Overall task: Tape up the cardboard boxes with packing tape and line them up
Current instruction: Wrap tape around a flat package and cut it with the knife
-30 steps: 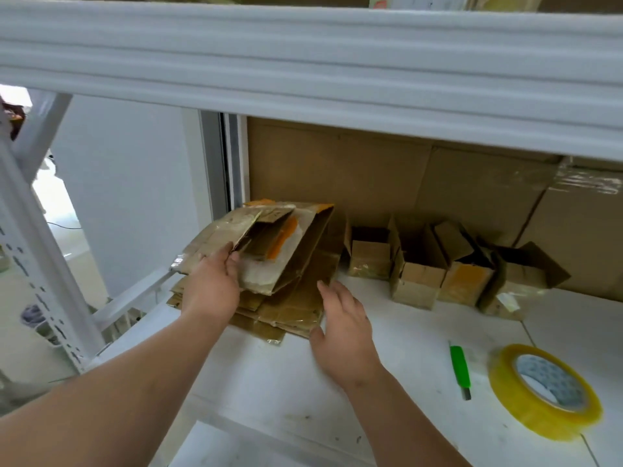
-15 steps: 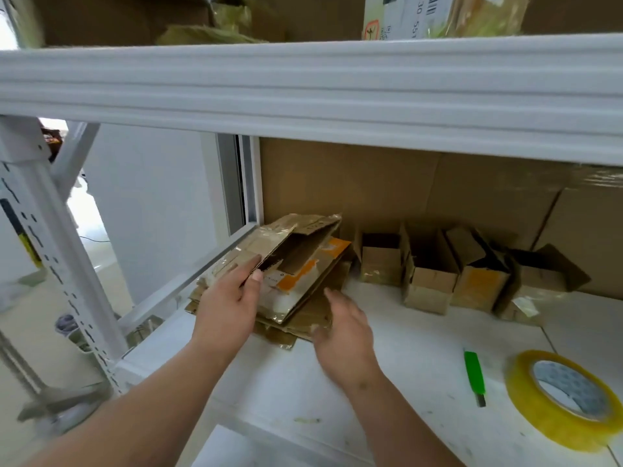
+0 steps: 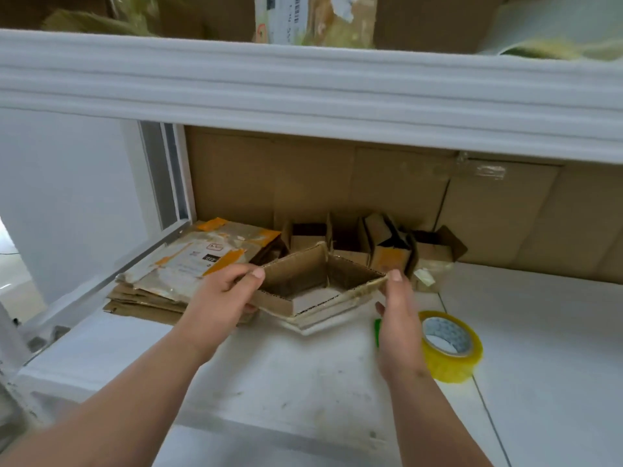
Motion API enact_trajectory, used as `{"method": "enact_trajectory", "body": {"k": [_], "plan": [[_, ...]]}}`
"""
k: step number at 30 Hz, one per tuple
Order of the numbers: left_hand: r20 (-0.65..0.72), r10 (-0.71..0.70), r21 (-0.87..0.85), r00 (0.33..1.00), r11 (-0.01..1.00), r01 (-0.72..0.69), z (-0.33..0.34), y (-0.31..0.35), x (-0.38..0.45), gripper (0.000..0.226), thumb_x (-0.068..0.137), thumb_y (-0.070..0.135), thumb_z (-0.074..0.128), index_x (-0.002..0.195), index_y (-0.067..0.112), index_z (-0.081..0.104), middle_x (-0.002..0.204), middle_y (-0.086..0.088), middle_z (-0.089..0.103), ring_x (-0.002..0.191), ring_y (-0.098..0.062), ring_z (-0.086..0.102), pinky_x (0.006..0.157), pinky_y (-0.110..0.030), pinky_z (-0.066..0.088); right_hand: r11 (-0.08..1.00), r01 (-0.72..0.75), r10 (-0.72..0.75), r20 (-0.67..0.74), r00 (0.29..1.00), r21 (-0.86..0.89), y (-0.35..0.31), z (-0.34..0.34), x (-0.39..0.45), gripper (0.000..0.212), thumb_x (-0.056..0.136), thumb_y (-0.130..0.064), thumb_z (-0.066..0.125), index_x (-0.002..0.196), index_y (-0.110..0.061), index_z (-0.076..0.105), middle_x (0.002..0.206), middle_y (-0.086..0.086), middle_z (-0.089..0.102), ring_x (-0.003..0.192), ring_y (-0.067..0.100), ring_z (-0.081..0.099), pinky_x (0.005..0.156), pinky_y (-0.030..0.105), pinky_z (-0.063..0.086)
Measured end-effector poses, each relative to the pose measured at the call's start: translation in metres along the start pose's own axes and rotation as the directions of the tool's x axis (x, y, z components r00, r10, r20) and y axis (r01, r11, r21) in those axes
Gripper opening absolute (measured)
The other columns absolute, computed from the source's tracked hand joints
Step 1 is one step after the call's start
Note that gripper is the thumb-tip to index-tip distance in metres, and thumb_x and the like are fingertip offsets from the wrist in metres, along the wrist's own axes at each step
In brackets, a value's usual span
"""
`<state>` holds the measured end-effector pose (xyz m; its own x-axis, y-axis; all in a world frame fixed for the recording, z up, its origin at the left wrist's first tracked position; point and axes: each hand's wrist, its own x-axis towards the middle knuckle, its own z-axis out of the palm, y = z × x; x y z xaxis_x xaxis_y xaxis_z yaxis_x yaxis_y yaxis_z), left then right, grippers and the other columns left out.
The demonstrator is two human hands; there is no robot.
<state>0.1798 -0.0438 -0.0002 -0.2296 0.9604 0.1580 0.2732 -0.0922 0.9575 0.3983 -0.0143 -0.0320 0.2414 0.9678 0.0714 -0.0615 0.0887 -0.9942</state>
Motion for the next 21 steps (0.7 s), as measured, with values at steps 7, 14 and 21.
{"method": "enact_trajectory", "body": {"k": [7,14,21], "plan": [[-0.071,-0.075,0.011,0.995,0.997,0.076,0.064,0.030,-0.027,0.026,0.097,0.040,0.057,0.092,0.016,0.063,0.086,-0.014,0.068,0.078,-0.029,0.064,0.070,-0.046,0.056,0.988,0.102,-0.085,0.143,0.986,-0.114,-0.011,-0.073,-0.024,0.019,0.099,-0.037,0.052,0.107,-0.029,0.067,0.093,-0.013,0.070,0.083,-0.006,0.063,0.064,0.009,0.045],[-0.190,-0.105,0.022,0.976,0.994,0.112,0.109,0.046,-0.061,0.041,0.092,0.051,0.057,0.100,0.012,0.048,0.083,-0.006,0.059,0.071,-0.017,0.055,0.058,-0.030,0.042,0.967,0.167,-0.133,0.181,0.975,-0.192,0.004,-0.128,-0.045,0.029,0.099,-0.033,0.054,0.127,-0.042,0.052,0.108,-0.011,0.066,0.098,0.003,0.064,0.074,0.011,0.051],[0.072,-0.085,-0.065,0.994,0.994,0.089,0.125,0.040,-0.080,0.042,0.100,0.054,0.037,0.095,0.023,0.066,0.102,0.005,0.071,0.107,-0.011,0.062,0.102,-0.040,0.044,0.888,0.317,-0.231,0.274,0.934,-0.332,0.019,-0.157,-0.051,0.049,0.098,-0.045,0.046,0.132,-0.073,0.026,0.128,-0.014,0.044,0.109,0.006,0.055,0.093,0.031,0.054]]}}
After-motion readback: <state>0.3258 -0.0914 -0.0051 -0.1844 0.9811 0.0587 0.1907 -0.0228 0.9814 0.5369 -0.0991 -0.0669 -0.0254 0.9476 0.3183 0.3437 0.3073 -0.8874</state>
